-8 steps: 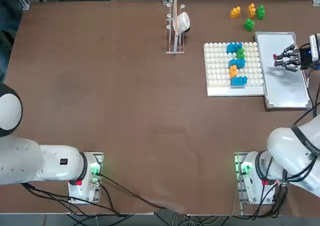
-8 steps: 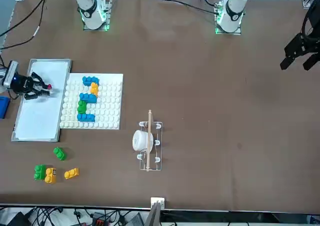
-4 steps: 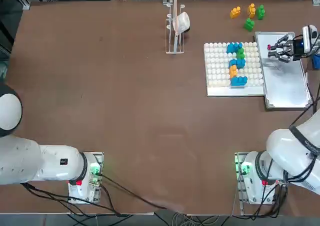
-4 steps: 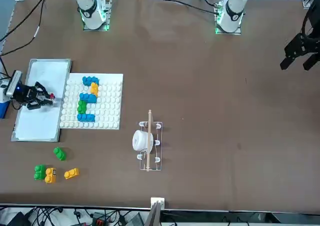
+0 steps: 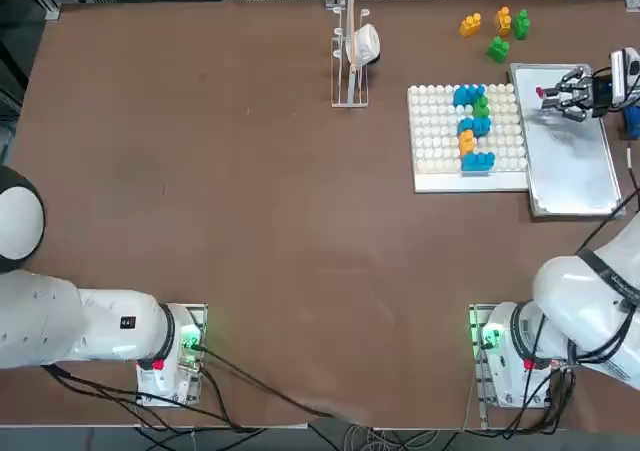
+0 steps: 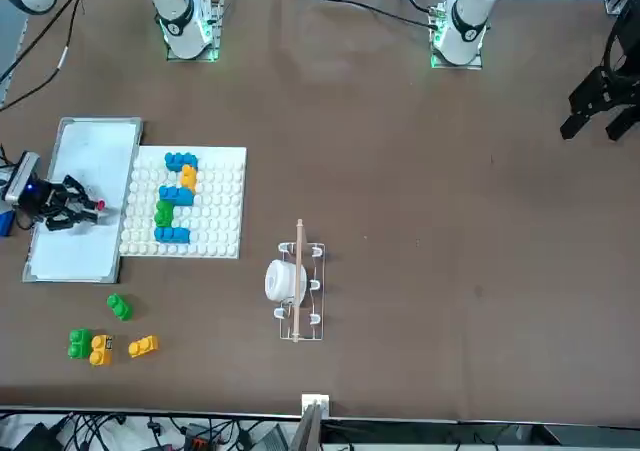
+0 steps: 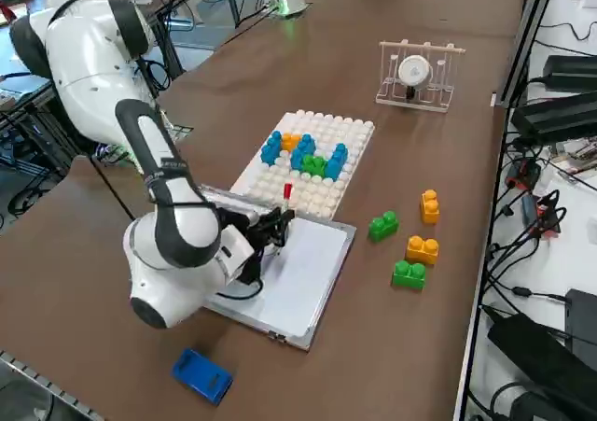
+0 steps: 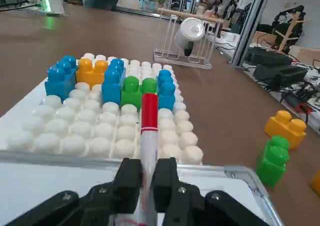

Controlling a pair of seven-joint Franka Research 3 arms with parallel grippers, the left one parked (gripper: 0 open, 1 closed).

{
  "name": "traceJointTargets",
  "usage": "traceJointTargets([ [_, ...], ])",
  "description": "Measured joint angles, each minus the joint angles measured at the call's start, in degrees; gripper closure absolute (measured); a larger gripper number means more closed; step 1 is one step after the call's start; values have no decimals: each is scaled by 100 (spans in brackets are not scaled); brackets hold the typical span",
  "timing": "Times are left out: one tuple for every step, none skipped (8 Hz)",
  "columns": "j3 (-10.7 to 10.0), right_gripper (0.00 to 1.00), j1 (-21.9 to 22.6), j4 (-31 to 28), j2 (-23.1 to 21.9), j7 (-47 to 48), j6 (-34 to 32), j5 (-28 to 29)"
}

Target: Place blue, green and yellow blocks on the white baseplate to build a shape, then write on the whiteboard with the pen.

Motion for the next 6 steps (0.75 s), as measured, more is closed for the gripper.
traceJointTargets([
  [38, 82, -212, 65, 52, -4, -42, -90],
  [204, 82, -468, 122, 78, -9, -67, -239],
  [415, 82, -698, 169, 89, -9, -67, -361],
  [534, 82, -784, 191, 100, -8, -65, -406],
  [630, 82, -779, 194, 108, 7, -58, -407],
  [749, 82, -738, 195, 117, 49, -22, -408],
])
